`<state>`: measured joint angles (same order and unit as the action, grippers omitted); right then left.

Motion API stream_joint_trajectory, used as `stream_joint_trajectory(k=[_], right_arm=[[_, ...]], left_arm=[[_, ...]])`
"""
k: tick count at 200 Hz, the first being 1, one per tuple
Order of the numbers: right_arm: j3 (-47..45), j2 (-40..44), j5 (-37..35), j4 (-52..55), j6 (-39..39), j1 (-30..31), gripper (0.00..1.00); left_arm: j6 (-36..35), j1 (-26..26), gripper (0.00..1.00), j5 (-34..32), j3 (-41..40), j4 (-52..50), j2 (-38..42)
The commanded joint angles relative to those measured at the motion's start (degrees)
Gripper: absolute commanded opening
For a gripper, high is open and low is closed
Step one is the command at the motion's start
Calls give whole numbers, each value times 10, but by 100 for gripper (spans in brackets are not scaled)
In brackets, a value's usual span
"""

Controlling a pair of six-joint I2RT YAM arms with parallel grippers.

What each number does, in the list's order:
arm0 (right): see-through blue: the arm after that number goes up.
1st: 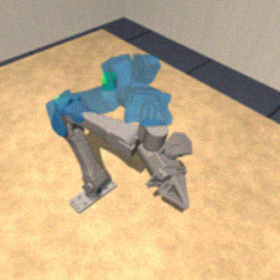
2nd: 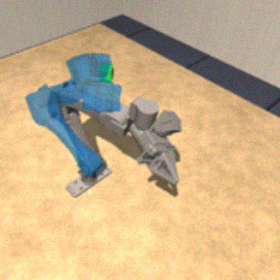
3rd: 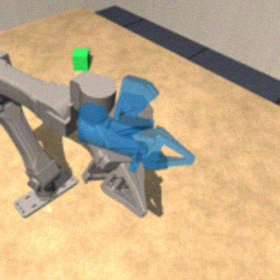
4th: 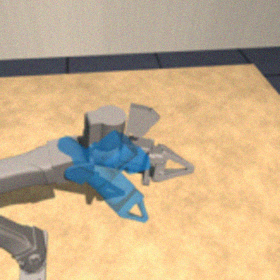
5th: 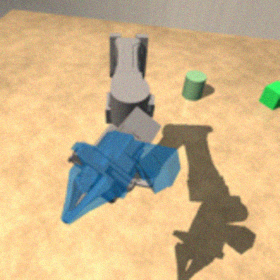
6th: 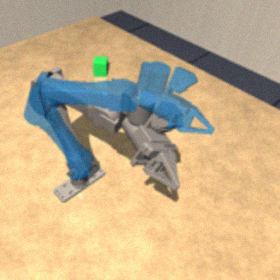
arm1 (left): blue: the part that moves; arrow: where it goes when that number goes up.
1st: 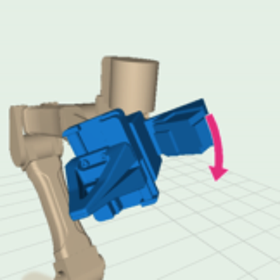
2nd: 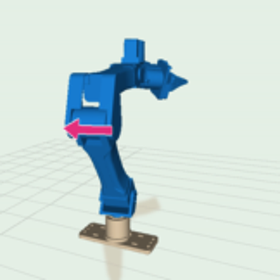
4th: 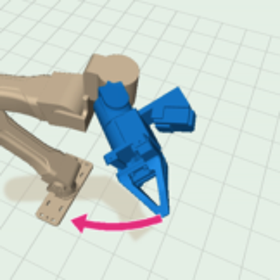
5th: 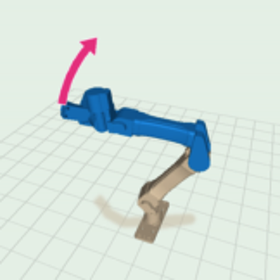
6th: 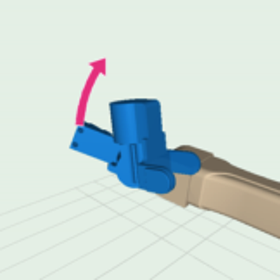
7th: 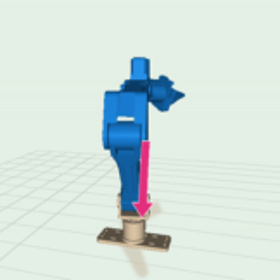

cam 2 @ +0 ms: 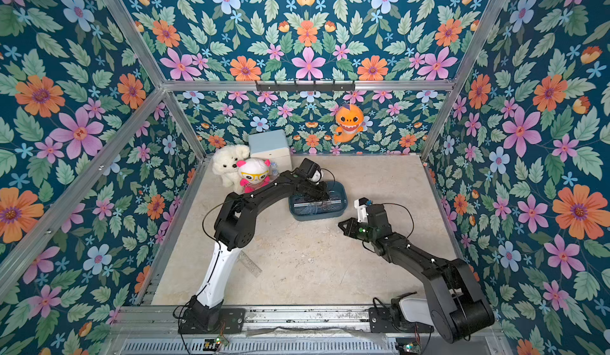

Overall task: Put the scattered rulers into the storage box
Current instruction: Place the ruler in the storage box, then move the ruler to the center of the board.

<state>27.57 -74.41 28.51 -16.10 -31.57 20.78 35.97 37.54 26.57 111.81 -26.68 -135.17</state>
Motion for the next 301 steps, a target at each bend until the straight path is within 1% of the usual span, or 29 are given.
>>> stream_joint_trajectory(k=[1, 36, 55, 69, 83, 95, 112, 124, 138, 155, 162, 172, 188, 206, 223, 251, 269, 276, 291, 301], right_arm=[[2, 2, 11, 2, 10, 0, 0], [11, 6, 13, 12, 13, 0, 0], [19, 11, 17, 21, 16, 0, 0], [24, 17, 21, 35, 18, 0, 1], [30, 26, 21, 43, 14, 9, 4], [47, 34, -13, 73, 24, 41, 10], [79, 28, -83, 103, 38, 121, 15], [112, 1, -127, 110, 47, 189, 15], [165, -54, -179, 126, 65, 262, 16], [253, -140, -229, 156, 99, 344, 18], [298, -181, -245, 174, 114, 372, 20], [360, -249, -271, 198, 141, 410, 26], [465, -342, -299, 245, 183, 452, 34], [566, -428, -320, 291, 214, 480, 44], [632, -485, -326, 315, 233, 497, 51], [728, -561, -328, 367, 250, 514, 58], [785, -605, -341, 413, 255, 520, 63], [798, -618, -345, 427, 254, 520, 67], [814, -636, -353, 447, 248, 520, 67], [813, -638, -357, 454, 241, 520, 61]], left_arm=[[-12, 2, 21, -7, 9, -16, -4], [-34, 3, 47, -43, 16, -37, 12], [-50, 2, 57, -74, 29, -61, 32], [-64, 2, 62, -109, 34, -80, 58], [-75, 0, 63, -153, 20, -97, 99], [-75, -3, 63, -191, -17, -102, 147], [-69, -16, 63, -230, -110, -91, 232], [-57, -30, 63, -251, -187, -75, 299], [-42, -54, 62, -265, -273, -56, 374], [-26, -97, 62, -261, -362, -47, 449], [-22, -116, 62, -261, -394, -45, 476], [-16, -144, 61, -263, -434, -44, 510], [-2, -185, 60, -278, -474, -58, 554], [-1, -219, 61, -290, -498, -69, 595], [-8, -256, 61, -279, -516, -66, 623], [-20, -327, 63, -205, -538, -51, 638], [-28, -352, 63, -163, -548, -43, 634], [-31, -357, 63, -153, -552, -40, 632], [-37, -362, 63, -141, -559, -35, 633], [-40, -363, 63, -139, -561, -33, 634]])
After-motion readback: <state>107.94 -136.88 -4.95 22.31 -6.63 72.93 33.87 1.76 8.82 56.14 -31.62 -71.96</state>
